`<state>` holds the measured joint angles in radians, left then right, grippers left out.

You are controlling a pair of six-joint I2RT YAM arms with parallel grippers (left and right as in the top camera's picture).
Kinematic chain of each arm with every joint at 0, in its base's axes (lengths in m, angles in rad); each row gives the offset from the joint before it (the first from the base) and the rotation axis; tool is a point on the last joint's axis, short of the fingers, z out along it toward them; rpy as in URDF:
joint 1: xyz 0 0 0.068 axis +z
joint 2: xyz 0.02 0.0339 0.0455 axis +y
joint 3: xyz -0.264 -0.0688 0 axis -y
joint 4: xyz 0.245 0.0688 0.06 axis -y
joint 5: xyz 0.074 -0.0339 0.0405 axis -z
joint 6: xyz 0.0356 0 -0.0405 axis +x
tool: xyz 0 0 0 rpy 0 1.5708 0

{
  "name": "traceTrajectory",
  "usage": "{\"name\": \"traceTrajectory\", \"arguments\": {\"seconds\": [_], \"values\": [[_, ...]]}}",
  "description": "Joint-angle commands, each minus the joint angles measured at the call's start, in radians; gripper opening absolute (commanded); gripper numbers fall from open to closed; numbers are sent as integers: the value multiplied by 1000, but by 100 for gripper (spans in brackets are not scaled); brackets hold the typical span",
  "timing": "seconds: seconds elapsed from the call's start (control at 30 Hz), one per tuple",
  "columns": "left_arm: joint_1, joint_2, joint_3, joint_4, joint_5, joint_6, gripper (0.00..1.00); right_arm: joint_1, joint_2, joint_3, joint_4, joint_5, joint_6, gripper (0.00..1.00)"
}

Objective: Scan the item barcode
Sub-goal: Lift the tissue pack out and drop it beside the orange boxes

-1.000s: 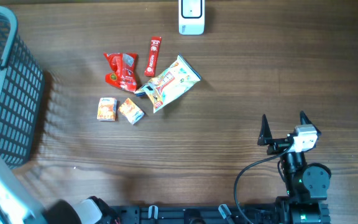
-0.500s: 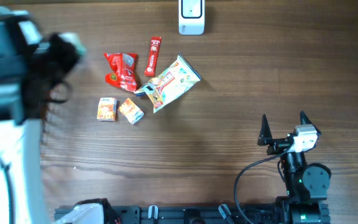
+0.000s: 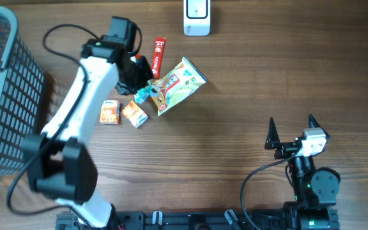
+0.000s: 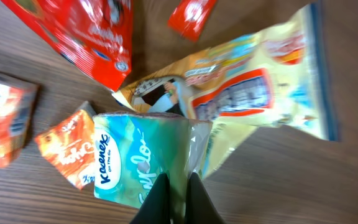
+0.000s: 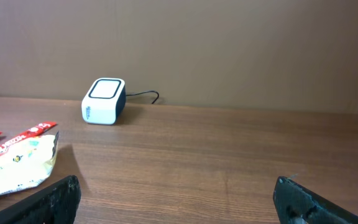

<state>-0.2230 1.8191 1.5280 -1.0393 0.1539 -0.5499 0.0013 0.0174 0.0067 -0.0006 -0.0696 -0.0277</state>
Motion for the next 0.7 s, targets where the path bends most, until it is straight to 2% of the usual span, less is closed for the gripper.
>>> {"name": "traceTrajectory", "arguments": {"seconds": [0.0,0.03,0.07,0.1,0.13,0.17,0.2,0.3,0.47,0.63,0.67], "values": [[-19,81,-6,2,-17,22,6,4,-7,-2,2,14,8,100],[-22,94,-6,2,-17,23,17,4,-7,-2,2,14,8,100],[-22,100,-6,2,-17,23,49,4,-7,-2,2,14,8,100],[-22,104,-6,2,-17,23,73,4,-7,-2,2,14,8,100],[-22,104,-6,2,-17,23,89,4,-7,-2,2,14,8,100],[-19,103,-5,2,-17,24,95,4,-7,-2,2,14,8,100],[-14,100,0,-2,-17,29,100,4,-7,-2,2,14,8,100],[16,85,43,-46,-17,49,100,4,-7,-2,2,14,8,100],[119,-11,165,-128,-17,49,100,4,-7,-2,2,14,8,100],[217,-87,179,-113,-34,50,100,4,-7,-2,2,14,8,100],[233,-87,179,-121,-51,50,96,4,-7,-2,2,14,8,100]]}}
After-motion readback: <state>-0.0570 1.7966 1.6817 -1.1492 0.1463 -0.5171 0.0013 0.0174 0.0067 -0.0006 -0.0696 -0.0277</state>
